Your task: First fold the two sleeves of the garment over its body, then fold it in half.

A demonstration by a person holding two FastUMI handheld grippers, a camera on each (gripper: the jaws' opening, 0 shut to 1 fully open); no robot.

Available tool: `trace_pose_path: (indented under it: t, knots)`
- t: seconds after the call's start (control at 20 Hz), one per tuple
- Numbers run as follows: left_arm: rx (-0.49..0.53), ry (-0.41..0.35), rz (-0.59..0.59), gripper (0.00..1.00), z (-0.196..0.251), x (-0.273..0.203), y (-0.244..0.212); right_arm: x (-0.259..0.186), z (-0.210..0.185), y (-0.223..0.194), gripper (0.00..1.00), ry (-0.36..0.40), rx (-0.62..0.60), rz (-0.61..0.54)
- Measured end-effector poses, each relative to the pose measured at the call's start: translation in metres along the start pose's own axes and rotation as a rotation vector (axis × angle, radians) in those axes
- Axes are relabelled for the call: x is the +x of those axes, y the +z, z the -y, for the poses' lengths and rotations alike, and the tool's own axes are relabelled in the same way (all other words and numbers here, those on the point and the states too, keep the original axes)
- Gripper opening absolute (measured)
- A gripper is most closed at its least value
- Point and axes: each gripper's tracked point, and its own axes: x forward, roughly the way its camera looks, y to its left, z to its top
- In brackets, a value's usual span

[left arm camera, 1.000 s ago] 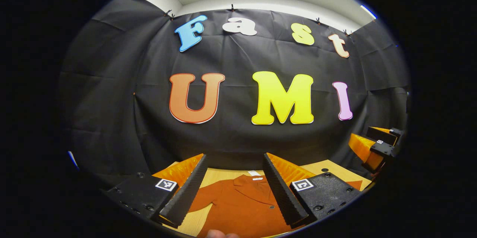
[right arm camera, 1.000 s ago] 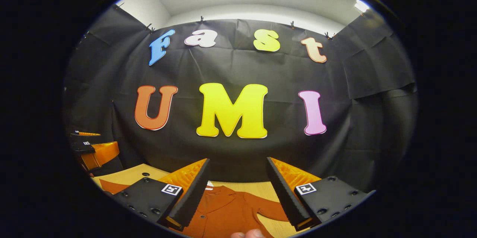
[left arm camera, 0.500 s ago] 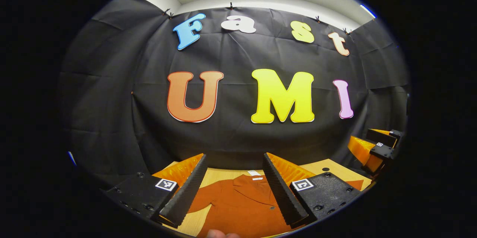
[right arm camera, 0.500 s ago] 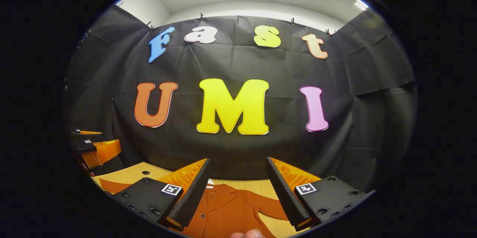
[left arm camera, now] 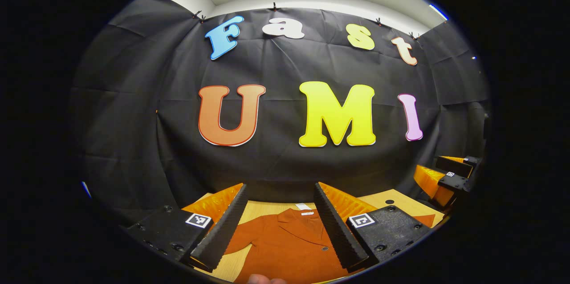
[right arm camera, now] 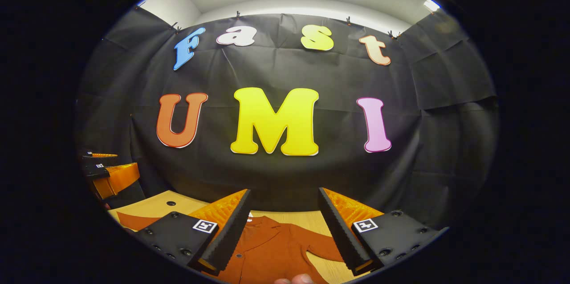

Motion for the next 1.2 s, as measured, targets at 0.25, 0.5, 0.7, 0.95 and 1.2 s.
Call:
trace_pose_path:
  t: [0.25,0.5,0.7,0.95,1.2]
  knots:
    - [-0.002,0.005,-0.005,1.0,0.001,-0.001,-0.001,0.0,0.006,-0.002,0.94,0.006,0.015,-0.006]
    - [0.006,0.006,-0.003,0.96,0.005,-0.002,-0.001,0.001,0.011,-0.005,0.95,0.011,0.015,-0.016]
    - [0.008,0.011,-0.008,0.96,0.007,-0.004,-0.003,0.002,0.02,-0.011,0.95,0.005,0.024,-0.033]
    - [0.014,0.017,-0.017,1.0,0.009,-0.004,-0.008,0.004,0.036,-0.019,0.94,-0.001,0.022,-0.057]
    - [0.023,0.002,-0.055,0.96,0.018,-0.007,-0.023,0.013,0.08,-0.033,0.95,-0.062,0.014,-0.095]
